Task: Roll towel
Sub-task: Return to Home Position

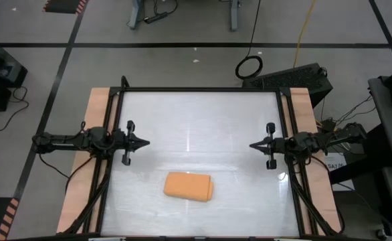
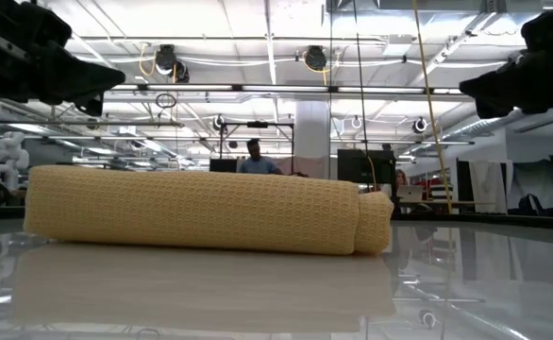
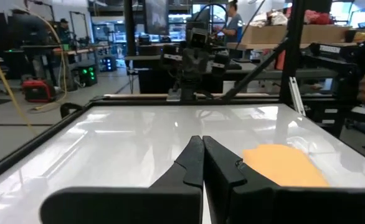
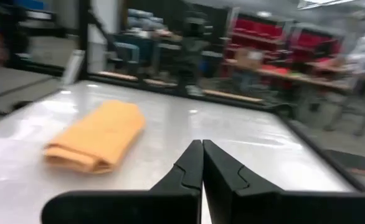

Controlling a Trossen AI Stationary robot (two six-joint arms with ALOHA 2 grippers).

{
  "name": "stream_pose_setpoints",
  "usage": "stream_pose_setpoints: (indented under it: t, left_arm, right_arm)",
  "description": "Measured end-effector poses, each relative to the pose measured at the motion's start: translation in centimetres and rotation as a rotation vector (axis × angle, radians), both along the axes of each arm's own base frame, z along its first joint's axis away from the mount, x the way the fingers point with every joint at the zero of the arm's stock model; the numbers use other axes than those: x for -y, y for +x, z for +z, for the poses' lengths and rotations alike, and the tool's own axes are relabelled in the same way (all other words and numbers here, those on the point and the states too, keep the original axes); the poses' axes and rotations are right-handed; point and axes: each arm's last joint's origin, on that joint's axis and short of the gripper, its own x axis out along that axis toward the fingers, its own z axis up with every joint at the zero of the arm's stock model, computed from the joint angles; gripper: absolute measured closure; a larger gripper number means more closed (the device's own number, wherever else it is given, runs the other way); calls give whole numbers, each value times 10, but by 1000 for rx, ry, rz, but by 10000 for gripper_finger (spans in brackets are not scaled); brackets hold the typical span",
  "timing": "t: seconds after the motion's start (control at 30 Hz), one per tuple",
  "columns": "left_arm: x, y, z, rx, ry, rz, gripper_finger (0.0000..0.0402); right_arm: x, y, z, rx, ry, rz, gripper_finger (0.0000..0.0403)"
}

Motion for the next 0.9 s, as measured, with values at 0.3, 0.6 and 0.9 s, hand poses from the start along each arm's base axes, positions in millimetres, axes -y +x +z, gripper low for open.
stream_pose_setpoints:
  t: [0.3, 0.6, 0.9]
  left_arm:
    - [0, 0, 0, -1, 16, 0, 400]
    - [0, 0, -1, -7, 20, 3, 400]
    - [0, 1, -1, -14, 16, 4, 400]
  right_arm:
    - [3, -6, 8, 90, -81, -57, 403]
    - [5, -4, 7, 91, -107, 67, 403]
    - [12, -3, 5, 67, -127, 31, 403]
